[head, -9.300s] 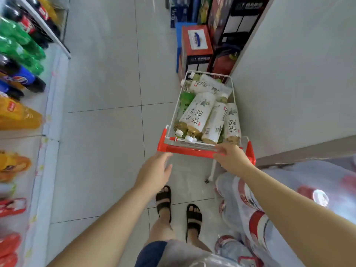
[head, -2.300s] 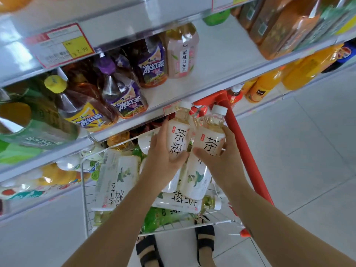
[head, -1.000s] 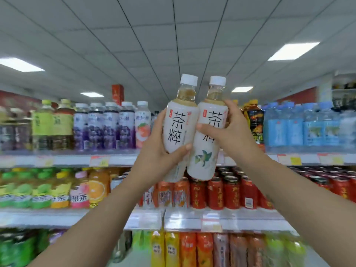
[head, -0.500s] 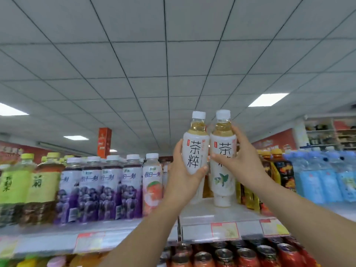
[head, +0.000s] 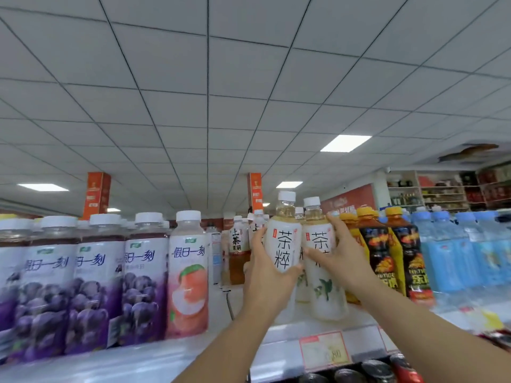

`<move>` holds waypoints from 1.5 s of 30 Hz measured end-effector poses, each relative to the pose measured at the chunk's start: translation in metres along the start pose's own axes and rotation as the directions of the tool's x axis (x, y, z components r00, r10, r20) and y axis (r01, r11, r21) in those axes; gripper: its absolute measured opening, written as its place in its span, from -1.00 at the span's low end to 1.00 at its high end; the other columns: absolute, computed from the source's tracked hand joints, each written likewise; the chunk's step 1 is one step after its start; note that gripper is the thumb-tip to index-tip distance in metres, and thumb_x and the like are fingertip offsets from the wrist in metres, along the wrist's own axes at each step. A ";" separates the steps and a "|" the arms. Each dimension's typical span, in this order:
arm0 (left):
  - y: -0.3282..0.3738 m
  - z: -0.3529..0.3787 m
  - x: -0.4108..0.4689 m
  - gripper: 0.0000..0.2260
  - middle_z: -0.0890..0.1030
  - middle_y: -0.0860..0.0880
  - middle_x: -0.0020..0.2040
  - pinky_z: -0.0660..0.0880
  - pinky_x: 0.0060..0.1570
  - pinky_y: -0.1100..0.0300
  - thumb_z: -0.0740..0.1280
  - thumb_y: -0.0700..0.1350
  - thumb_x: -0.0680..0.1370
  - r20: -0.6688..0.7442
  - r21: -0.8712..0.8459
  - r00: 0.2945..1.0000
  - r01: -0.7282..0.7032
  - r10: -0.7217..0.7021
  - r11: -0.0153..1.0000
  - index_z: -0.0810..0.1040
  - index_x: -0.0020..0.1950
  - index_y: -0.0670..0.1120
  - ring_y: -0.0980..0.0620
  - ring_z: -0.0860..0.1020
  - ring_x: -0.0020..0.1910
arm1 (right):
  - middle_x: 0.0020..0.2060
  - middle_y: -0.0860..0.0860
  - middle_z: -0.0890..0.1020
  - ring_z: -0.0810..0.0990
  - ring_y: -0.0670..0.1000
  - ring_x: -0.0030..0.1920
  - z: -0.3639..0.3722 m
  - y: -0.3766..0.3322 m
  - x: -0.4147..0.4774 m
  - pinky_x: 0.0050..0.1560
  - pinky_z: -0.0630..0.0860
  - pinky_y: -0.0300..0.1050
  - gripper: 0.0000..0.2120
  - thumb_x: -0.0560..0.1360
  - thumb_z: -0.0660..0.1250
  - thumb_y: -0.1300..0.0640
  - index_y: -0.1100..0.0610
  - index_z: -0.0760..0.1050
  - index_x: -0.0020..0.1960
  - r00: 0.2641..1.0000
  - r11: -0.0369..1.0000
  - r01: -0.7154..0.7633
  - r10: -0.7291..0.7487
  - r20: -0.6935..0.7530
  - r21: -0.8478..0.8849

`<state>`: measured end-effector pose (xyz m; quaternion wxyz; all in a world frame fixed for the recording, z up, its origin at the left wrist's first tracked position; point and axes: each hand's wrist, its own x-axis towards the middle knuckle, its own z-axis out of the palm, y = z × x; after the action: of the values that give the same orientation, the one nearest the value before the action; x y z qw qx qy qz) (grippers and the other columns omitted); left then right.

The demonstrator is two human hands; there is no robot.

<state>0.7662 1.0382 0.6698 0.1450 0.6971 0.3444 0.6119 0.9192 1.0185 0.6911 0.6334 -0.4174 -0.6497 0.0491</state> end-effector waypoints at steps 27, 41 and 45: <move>-0.034 0.018 0.039 -0.05 0.45 -0.18 0.28 0.51 0.14 -0.01 0.31 -0.15 0.55 0.108 0.703 0.893 0.243 -0.437 0.669 -0.55 0.40 -0.09 -0.08 0.53 0.11 | 0.08 -0.02 0.60 0.62 -0.03 -0.06 0.000 0.055 -0.014 -0.06 0.59 -0.10 -0.17 0.48 0.34 -0.03 -0.02 -0.18 0.49 0.952 0.940 -0.082 0.173 0.254 -0.331; -0.008 0.030 -0.181 -0.77 0.58 0.15 0.00 0.54 -0.07 0.14 0.23 -0.08 0.53 0.093 0.463 0.951 -0.302 0.293 0.833 0.52 0.16 0.07 0.14 0.57 -0.05 | 0.00 -0.02 0.59 0.51 -0.02 0.04 -0.031 0.091 -0.171 0.09 0.40 -0.23 -0.75 0.49 0.21 0.14 0.11 0.52 0.13 0.908 0.885 0.419 -0.411 0.086 -0.204; -0.065 0.067 -0.292 -0.82 0.58 0.16 -0.08 0.45 -0.16 0.21 0.19 -0.02 0.52 0.136 0.446 0.990 -0.098 0.041 0.890 0.52 0.06 0.12 0.14 0.54 -0.14 | -0.15 -0.03 0.63 0.54 -0.06 -0.12 -0.044 0.153 -0.280 -0.10 0.45 -0.19 -0.82 0.47 0.21 0.11 0.03 0.54 0.00 0.950 0.951 0.232 -0.176 0.256 -0.205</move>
<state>0.8065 0.9077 0.3958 -0.0217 0.7597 0.4424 0.4761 0.9888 0.9278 0.3901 0.5006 -0.4101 -0.7611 -0.0445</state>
